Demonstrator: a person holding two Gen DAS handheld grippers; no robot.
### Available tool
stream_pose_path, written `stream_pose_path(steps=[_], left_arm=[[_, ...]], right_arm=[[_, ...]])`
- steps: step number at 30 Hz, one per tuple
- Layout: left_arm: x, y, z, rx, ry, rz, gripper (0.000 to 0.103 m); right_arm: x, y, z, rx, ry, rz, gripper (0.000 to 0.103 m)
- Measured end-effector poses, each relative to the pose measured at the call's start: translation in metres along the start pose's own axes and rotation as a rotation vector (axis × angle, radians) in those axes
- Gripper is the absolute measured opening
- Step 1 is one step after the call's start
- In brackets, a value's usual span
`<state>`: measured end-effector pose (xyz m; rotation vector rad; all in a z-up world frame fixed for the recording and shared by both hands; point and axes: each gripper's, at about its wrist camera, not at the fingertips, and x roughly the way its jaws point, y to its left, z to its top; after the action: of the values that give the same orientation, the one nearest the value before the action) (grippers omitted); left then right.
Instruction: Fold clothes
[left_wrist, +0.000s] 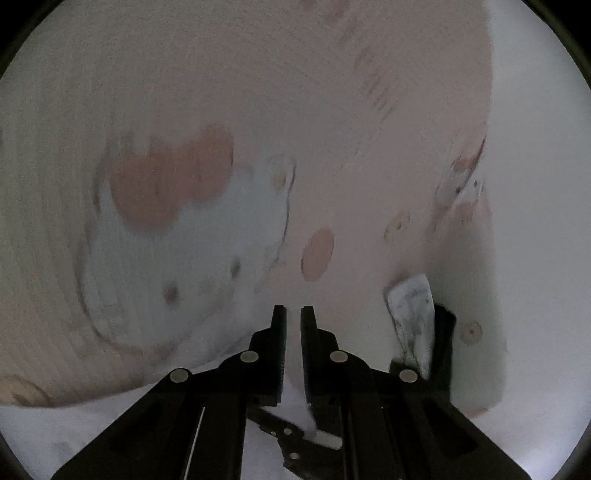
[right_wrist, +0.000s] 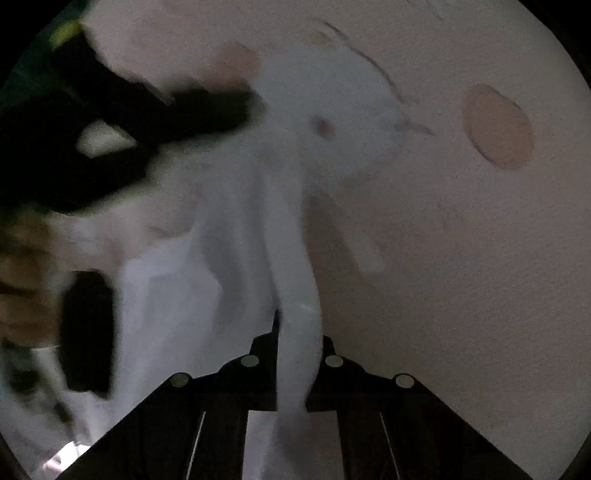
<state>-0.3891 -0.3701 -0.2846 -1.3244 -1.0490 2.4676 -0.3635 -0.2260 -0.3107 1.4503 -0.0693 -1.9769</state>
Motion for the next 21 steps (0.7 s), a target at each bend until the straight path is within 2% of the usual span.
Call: stream_pose_path(steps=[1,6,8,10,12,13,15,17,18,20,21], left_arm=[[-0.006,-0.003,0.003,0.012,-0.025,-0.012,0.006],[-0.02,-0.017,0.002,0.091,-0.041,0.012,0.006],[-0.025,-0.021,-0.003,0.134,-0.056,0.024,0.006],[-0.028,-0.02,-0.008,0.143,-0.053,0.042,0.007],[-0.032,-0.019,-0.012,0.158,-0.063,0.105,0.008],[-0.035,-0.017,-0.014,0.17,-0.062,0.163,0.01],[-0.041,-0.012,-0.016,0.184,-0.047,0.252,0.022],[-0.047,-0.005,-0.02,0.17,-0.058,0.253,0.035],[-0.052,0.0,-0.022,0.157,-0.07,0.253,0.038],[-0.06,0.013,-0.025,0.114,-0.091,0.268,0.05],[-0.061,0.019,-0.026,0.094,-0.094,0.289,0.052]], right_arm=[[0.004,-0.001,-0.002,-0.005,0.012,-0.03,0.002],[0.001,-0.019,0.005,0.045,-0.03,0.058,0.003],[0.003,-0.029,0.004,0.079,-0.027,0.052,0.011],[-0.001,-0.032,0.001,0.094,-0.045,0.083,0.013],[-0.001,-0.031,0.002,0.078,-0.056,0.06,0.02],[-0.002,-0.027,0.004,0.046,-0.056,0.037,0.024],[-0.008,-0.019,0.004,0.018,-0.073,0.01,0.049],[-0.011,-0.014,0.005,0.012,-0.096,0.002,0.058],[-0.012,-0.013,0.006,0.017,-0.098,-0.005,0.059],[-0.011,-0.009,0.007,0.021,-0.089,-0.023,0.059],[-0.011,-0.007,0.007,0.018,-0.087,-0.03,0.059]])
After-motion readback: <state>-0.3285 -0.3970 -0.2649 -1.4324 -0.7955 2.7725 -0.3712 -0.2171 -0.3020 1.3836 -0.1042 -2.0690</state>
